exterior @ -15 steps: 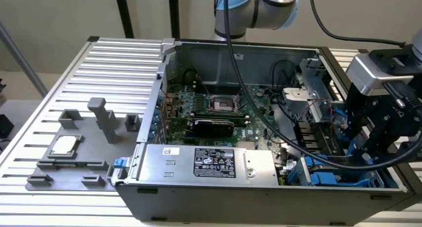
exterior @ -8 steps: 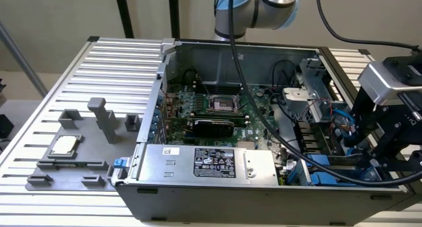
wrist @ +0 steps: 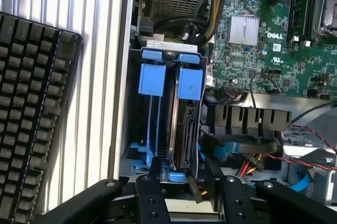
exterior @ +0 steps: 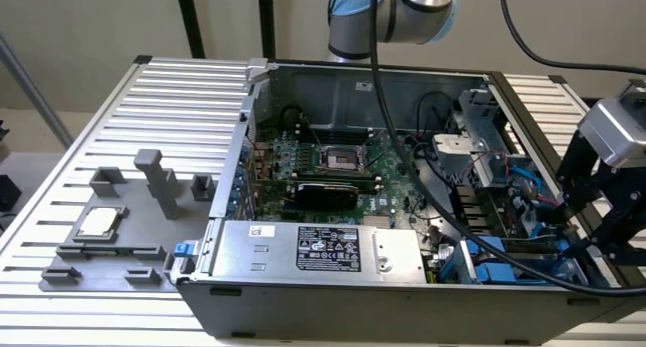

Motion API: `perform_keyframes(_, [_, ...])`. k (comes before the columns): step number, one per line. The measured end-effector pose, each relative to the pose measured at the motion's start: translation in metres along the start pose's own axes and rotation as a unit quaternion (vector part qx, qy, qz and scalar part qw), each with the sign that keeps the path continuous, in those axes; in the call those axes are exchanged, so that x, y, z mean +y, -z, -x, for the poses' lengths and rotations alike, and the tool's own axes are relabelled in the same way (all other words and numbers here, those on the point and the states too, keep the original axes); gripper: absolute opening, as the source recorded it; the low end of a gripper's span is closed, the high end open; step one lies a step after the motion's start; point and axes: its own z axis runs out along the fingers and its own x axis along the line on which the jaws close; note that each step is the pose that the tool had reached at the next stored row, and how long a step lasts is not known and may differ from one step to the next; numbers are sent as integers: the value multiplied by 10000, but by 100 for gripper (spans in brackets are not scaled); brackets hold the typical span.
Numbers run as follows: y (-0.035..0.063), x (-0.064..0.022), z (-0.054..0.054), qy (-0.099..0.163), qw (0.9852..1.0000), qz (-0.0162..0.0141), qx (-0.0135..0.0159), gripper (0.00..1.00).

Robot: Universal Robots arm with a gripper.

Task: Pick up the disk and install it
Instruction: 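Insert the first disk wire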

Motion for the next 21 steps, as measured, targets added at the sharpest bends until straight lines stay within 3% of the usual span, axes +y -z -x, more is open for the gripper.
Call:
perform_keyframes(11, [-55,-16,-8,328,9994,63,-26,45])
perform_keyframes(21, [-68,-65,-12,735,9972,97,-54,45])
